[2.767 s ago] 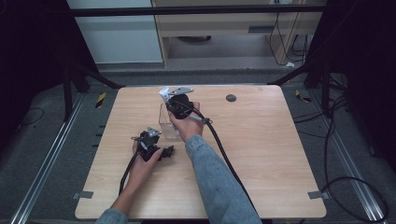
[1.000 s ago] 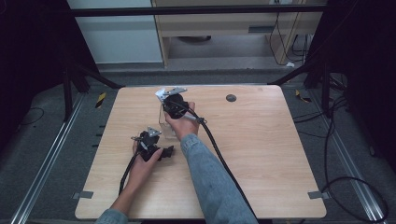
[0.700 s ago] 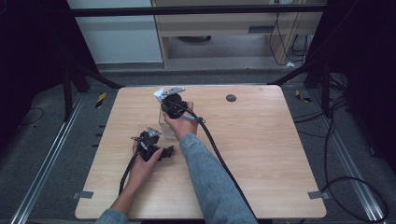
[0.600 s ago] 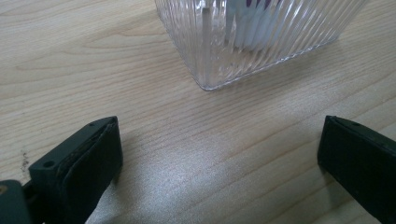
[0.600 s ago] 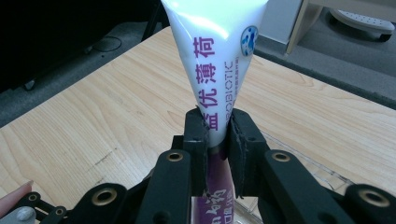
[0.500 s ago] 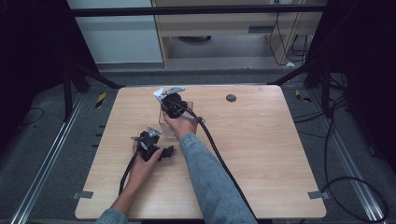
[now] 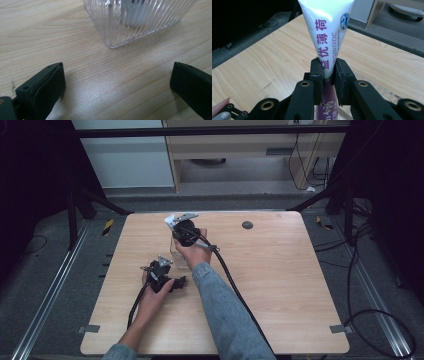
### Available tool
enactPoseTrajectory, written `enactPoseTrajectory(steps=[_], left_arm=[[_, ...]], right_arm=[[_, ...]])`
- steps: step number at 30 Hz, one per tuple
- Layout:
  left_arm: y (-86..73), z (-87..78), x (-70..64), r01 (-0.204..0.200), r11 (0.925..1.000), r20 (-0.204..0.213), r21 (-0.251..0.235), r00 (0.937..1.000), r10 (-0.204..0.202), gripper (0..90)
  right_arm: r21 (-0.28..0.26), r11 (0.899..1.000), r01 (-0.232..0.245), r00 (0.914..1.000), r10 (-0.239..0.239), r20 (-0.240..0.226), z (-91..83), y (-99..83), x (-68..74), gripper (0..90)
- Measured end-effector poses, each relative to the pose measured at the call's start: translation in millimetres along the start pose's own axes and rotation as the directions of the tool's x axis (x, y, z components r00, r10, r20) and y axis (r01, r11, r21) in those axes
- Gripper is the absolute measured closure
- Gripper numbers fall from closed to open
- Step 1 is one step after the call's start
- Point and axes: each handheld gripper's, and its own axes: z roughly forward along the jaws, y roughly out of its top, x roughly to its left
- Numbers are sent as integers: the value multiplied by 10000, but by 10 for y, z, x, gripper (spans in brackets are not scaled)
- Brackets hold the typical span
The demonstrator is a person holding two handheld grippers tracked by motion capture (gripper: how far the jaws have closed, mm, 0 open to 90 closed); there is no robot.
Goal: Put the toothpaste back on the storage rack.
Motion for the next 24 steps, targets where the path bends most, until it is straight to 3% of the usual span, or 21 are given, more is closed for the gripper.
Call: enactPoseTrajectory(steps=[24], left_arm=[[0,0,0,-3,10000,-4,0,10000,3,0]], right_arm=[[-13,10000,10,9999,-10,-115,-150,36,-30,747]])
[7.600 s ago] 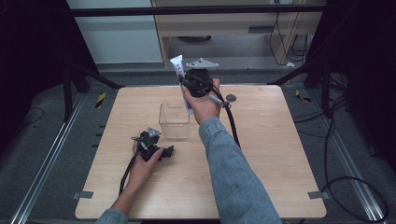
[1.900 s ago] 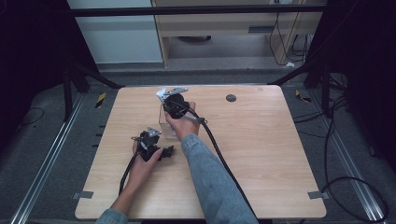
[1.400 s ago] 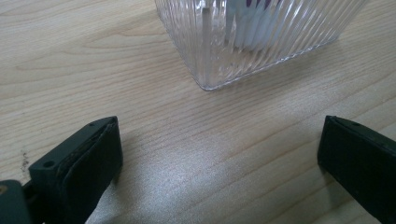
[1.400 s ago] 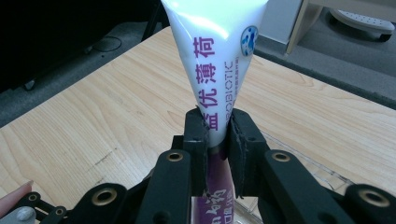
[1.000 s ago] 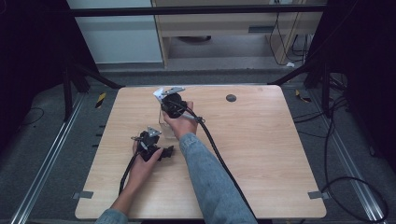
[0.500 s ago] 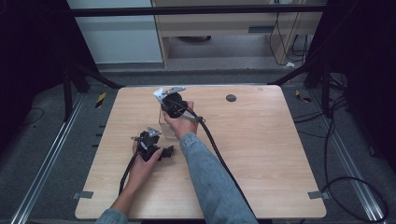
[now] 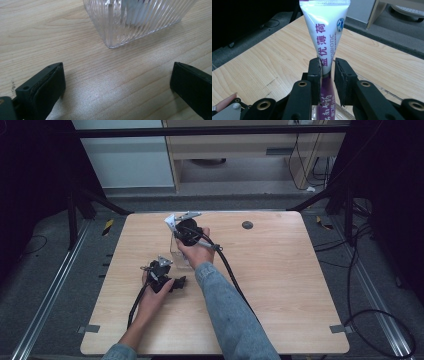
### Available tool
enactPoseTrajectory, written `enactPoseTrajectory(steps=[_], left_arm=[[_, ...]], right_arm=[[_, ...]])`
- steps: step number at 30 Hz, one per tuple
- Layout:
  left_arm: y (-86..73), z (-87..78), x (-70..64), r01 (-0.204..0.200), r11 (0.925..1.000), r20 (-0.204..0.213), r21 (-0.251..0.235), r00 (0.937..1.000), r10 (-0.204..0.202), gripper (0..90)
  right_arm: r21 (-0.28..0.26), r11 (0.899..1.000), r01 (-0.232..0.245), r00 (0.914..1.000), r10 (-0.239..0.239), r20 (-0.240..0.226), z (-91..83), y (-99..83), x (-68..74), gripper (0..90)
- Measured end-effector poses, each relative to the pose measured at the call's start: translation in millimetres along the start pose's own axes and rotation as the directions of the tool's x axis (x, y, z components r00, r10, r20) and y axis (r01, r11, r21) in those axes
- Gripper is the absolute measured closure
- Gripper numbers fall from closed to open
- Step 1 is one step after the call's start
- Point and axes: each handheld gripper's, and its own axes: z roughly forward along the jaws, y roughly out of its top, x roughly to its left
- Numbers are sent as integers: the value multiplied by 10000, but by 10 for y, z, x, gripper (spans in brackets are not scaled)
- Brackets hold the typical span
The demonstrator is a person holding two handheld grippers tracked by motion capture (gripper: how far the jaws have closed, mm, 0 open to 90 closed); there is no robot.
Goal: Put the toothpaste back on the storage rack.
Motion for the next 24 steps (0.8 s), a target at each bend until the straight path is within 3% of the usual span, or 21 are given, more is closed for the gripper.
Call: enactPoseTrajectory(steps=[24], left_arm=[[0,-1,2,-32,10000,-1,12,10000,32,0]], right_arm=[[-195,9998,6,10000,-7,-67,-267,-41,-67,753]])
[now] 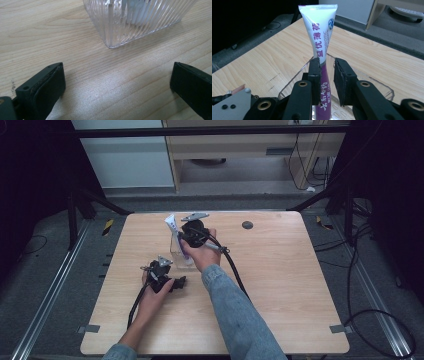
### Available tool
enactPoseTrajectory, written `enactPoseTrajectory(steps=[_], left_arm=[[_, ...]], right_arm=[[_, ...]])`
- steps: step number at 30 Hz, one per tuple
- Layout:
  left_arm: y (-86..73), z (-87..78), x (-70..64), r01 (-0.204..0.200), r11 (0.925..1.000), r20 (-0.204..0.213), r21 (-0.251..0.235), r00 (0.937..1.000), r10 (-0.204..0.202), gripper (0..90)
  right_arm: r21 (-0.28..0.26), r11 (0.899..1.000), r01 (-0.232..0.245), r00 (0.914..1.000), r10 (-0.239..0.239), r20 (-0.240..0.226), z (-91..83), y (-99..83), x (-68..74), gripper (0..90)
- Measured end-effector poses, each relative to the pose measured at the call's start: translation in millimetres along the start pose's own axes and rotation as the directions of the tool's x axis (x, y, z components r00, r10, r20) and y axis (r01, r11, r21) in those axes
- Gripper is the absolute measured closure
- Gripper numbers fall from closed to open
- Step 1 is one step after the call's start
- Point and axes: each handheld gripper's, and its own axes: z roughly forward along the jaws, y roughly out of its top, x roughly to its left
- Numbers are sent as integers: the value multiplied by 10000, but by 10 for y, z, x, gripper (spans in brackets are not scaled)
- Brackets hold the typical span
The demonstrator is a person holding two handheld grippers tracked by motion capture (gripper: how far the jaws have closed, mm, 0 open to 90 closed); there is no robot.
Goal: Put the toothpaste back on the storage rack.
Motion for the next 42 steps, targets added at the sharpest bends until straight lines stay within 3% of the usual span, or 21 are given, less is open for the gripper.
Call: enactPoseTrajectory(steps=[8,23,30,34,42], left_arm=[[0,0,0,0,10000,-1,2,10000,0,0],[0,1,-1,21,10000,-8,-20,10000,-21,0],[0,0,0,2,10000,2,-2,10000,-2,0],[0,-1,-1,18,10000,5,0,10000,-18,0],[1,-2,0,-5,10000,11,20,10000,5,0]], right_arm=[[-44,10000,-74,9999,73,-104,-119,34,-35,753],[219,9994,262,9996,-259,-113,-274,3,-106,716],[337,9990,290,9992,-281,-286,-336,-5,-195,643],[597,9980,226,9981,-192,-583,-330,-15,-256,550],[393,9992,61,9977,-34,-675,-389,-2,-298,389]])
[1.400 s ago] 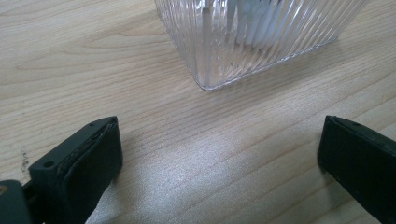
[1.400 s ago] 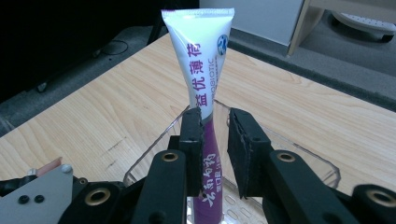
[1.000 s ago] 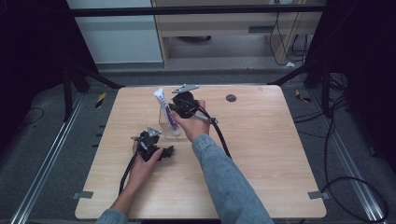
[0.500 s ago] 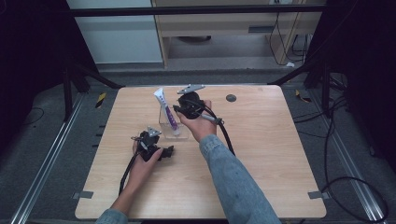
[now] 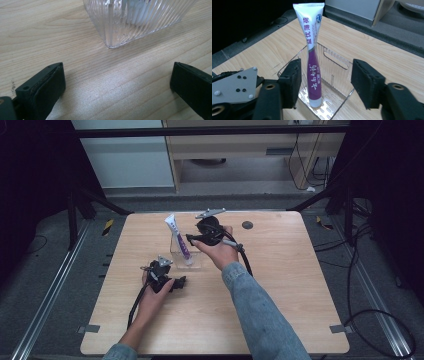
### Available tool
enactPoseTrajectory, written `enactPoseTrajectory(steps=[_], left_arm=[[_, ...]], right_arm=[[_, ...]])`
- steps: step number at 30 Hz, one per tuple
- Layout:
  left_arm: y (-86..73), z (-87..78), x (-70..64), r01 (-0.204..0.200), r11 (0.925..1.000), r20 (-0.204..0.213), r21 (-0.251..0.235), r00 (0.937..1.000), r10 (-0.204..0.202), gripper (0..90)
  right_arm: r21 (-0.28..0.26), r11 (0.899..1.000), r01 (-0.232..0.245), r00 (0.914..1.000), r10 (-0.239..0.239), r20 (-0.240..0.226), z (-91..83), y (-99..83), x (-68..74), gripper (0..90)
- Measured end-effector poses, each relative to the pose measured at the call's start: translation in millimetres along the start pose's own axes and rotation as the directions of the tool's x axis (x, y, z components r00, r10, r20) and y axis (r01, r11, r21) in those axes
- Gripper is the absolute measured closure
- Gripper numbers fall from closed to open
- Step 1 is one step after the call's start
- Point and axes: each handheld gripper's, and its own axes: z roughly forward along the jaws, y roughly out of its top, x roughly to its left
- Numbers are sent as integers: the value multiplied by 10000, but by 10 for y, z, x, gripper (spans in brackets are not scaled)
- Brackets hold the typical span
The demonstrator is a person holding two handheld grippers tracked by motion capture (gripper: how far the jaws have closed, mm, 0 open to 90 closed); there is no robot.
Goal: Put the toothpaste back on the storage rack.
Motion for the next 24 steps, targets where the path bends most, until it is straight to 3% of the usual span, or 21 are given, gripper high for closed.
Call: enactPoseTrajectory(steps=[14,21,24], left_arm=[[13,14,17,-21,10000,17,-2,10000,21,0],[35,34,19,3,10000,-19,12,10000,-3,0],[35,34,19,4,10000,-19,16,10000,-4,0]], right_arm=[[-35,10000,-13,10000,13,68,-176,-91,-178,176],[-31,9999,132,9996,-132,250,-323,-172,-306,141],[-141,9998,137,9983,-128,575,-410,-213,-406,136]])
